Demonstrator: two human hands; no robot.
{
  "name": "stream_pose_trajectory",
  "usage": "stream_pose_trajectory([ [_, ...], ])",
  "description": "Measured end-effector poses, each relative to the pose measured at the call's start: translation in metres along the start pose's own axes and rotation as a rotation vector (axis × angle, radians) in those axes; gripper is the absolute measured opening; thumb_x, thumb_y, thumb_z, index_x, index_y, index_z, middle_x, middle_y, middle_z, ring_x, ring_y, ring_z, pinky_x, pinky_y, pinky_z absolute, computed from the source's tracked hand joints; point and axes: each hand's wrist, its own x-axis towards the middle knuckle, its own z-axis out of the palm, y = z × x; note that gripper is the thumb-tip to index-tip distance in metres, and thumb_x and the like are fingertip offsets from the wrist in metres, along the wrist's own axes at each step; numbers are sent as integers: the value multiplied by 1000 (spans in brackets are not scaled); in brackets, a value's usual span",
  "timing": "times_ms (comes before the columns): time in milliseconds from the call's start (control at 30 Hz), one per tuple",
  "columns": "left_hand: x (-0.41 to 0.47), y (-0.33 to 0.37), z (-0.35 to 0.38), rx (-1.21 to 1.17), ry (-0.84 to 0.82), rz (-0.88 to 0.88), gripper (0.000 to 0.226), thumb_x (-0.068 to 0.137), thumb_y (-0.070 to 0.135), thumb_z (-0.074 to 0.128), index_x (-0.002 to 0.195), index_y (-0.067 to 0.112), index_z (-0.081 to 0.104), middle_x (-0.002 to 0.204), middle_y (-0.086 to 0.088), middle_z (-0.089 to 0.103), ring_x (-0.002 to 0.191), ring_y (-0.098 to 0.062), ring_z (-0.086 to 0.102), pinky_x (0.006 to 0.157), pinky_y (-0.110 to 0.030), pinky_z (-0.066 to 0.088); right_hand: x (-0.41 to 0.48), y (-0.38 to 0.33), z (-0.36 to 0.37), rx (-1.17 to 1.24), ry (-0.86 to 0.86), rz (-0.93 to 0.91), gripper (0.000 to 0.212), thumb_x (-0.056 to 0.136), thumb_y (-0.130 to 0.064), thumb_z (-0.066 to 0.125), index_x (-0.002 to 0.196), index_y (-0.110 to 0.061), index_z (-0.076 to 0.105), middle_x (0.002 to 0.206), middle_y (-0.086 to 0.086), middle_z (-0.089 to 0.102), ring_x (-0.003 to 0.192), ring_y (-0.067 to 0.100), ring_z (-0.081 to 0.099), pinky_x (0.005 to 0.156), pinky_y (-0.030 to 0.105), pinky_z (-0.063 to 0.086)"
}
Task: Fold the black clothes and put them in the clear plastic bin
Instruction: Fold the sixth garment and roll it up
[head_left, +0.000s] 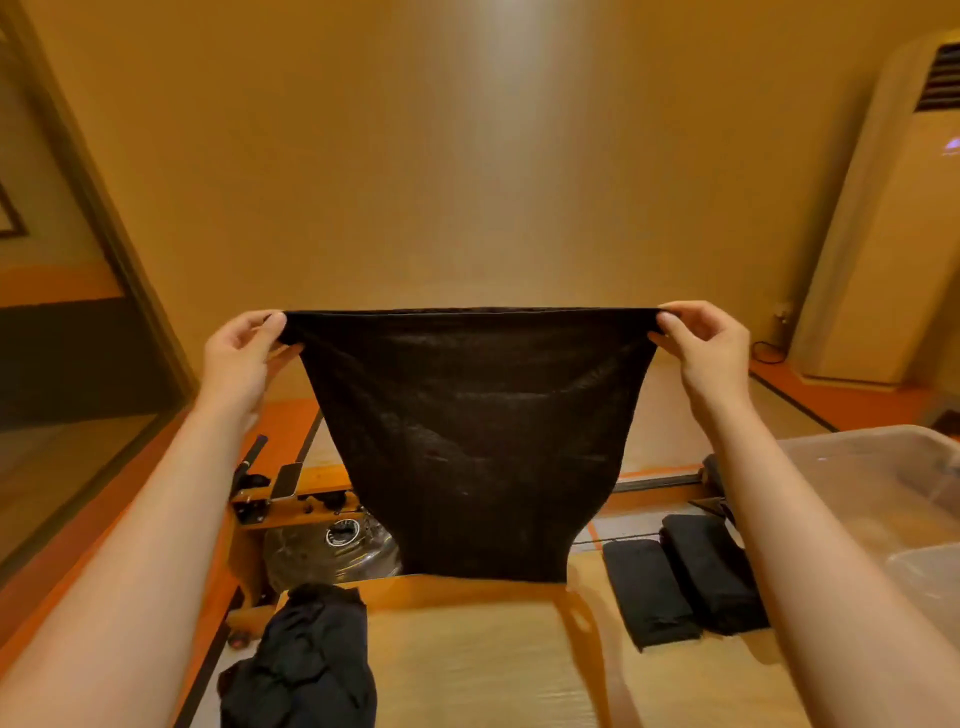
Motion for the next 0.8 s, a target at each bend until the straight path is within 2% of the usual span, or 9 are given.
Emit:
stream_pose_trajectory([
  [133, 10, 25, -8, 2, -27, 67, 14, 99, 14, 51, 97, 18, 64, 102, 0, 66, 98, -10, 65, 90, -27, 54, 8, -21, 3, -66, -9, -115, 11, 93, -5, 59, 92, -12, 67, 87, 1, 67, 85, 8, 66, 80, 25, 56],
  [200, 2, 30, -15, -5, -19, 69, 15, 99, 14, 51, 97, 18, 65, 103, 0, 67, 102, -12, 65, 90, -26, 54, 2, -29, 2, -55, -20, -125, 14, 93, -5, 58, 90, -15, 67, 88, 0, 67, 85, 7, 67, 80, 24, 56],
  [400, -64, 24, -43, 16, -7, 55, 16, 99, 15, 51, 102, 17, 66, 107, -3, 69, 103, -15, 66, 87, -26, 54, -47, -37, -24, 13, -55, -80, 16, 93, -4, 58, 92, -17, 67, 93, 0, 68, 90, 7, 67, 80, 22, 56],
  [533, -129, -3, -70, 95, 11, 21, 18, 97, 16, 56, 92, 24, 71, 97, 0, 71, 98, -18, 67, 89, -32, 51, -97, -26, -56, 3, -128, 5, 13, 91, -2, 60, 93, -12, 68, 91, 3, 69, 88, 9, 69, 79, 20, 56],
  [633, -193, -26, -84, 124, 9, -59, 18, 96, 10, 54, 91, 19, 69, 94, 0, 70, 88, -9, 67, 78, -18, 56, -145, -12, -87, -18, -206, 132, 10, 83, -13, 66, 93, -13, 70, 86, 1, 73, 88, 15, 71, 76, 18, 55],
  [667, -211, -34, -89, 142, 3, -95, 17, 95, 10, 54, 92, 17, 69, 93, 1, 71, 88, -9, 67, 77, -18, 56, -158, -5, -97, -37, -222, 153, 10, 83, -14, 66, 92, -14, 70, 86, -2, 74, 88, 17, 71, 74, 17, 54],
  [733, -247, -49, -98, 167, -15, -176, 14, 94, 12, 56, 94, 13, 70, 92, 1, 73, 92, -17, 67, 83, -28, 55, -184, 7, -117, -44, -247, 226, 7, 86, -15, 66, 89, -15, 72, 85, -5, 74, 88, 19, 70, 69, 14, 53],
  [767, -268, -56, -102, 167, -2, -231, 14, 93, 11, 56, 94, 9, 70, 92, -3, 72, 92, -19, 67, 84, -30, 54, -200, 10, -127, -36, -273, 280, 9, 83, -26, 70, 85, -19, 74, 85, -3, 74, 87, 19, 70, 68, 13, 53],
  [800, -288, -62, -106, 163, 14, -288, 14, 93, 9, 56, 93, 5, 69, 93, -9, 71, 88, -16, 68, 79, -25, 55, -215, 14, -138, -41, -296, 315, 21, 73, -44, 76, 81, -24, 76, 86, -1, 74, 85, 18, 71, 68, 14, 54],
])
